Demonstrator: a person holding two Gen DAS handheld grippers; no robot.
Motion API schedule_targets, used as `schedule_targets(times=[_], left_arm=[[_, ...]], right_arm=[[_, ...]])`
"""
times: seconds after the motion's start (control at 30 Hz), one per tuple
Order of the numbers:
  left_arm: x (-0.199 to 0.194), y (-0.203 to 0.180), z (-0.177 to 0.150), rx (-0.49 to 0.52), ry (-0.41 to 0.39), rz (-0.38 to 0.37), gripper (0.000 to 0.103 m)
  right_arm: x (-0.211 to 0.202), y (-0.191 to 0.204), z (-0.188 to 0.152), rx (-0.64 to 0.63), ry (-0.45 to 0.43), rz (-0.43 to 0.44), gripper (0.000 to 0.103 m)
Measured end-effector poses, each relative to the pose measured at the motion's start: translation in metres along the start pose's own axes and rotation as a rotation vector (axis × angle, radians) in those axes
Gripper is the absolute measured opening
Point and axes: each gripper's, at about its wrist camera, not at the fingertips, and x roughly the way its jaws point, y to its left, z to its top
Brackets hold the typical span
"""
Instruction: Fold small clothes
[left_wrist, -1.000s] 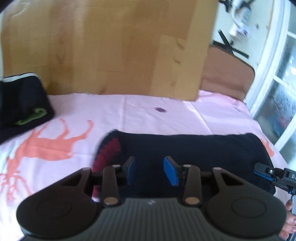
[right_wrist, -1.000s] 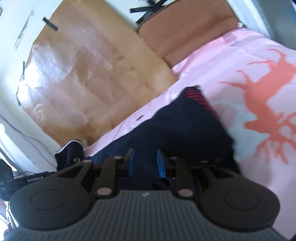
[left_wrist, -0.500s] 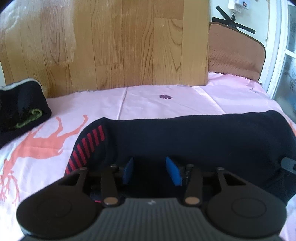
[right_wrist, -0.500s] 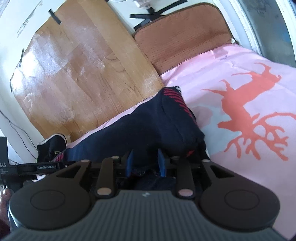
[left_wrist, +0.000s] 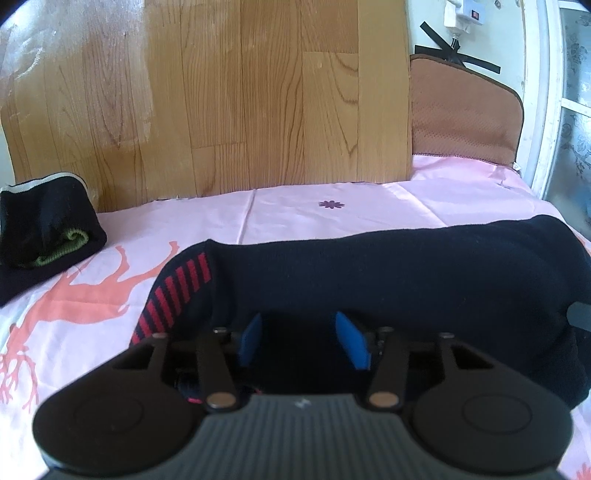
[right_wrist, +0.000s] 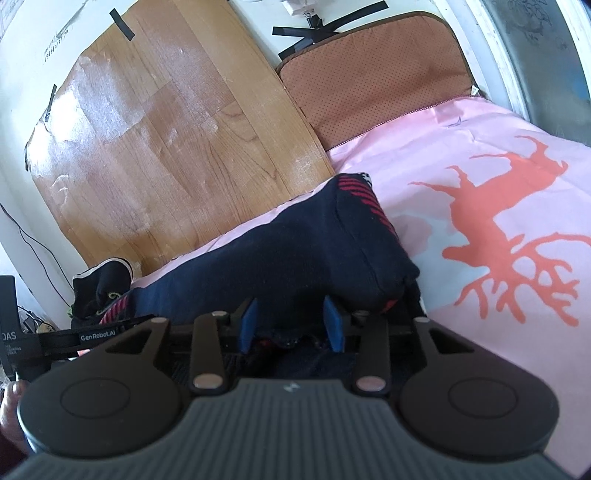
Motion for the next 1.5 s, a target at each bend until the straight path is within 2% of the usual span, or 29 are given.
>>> schedule_targets(times=[0.5,0.93,1.1,1.2,1.27,1.37,1.5], left_arm=[[-0.002,0.002,-0.004,-0.003,-0.024,-0.008,0.054],[-0.003,0.002,-0.005,0.003,-0.025,-0.023,0.067],[-0.003,0.002,-0.005,0.004,-0.024,-0.027,0.069],[-0.004,0.001,-0.005,0.005,-0.022,-0.038,0.075],[-0.003,0.001,-0.004,0.011,-0.016,-0.063,0.091],[-0.004,-0.001,-0.004,0.019,-0.018,-0.058,0.102],[-0.004,0.003,-0.004,-0.001,-0.010,-0.052,0.103]], right_arm=[[-0.001,-0.002,0.001,-0.001,0.002,0.007,0.044],[-0.001,0.005,-0.003,-0.001,-0.002,0.057,0.067],[-0.001,0.006,-0.003,0.000,0.000,0.065,0.069],[0.001,0.009,-0.003,-0.008,0.004,0.068,0.074],[0.002,0.012,-0.004,-0.024,0.010,0.071,0.079],[0.004,0.017,-0.004,-0.049,0.020,0.072,0.085],[0.005,0.020,-0.005,-0.064,0.027,0.074,0.090]])
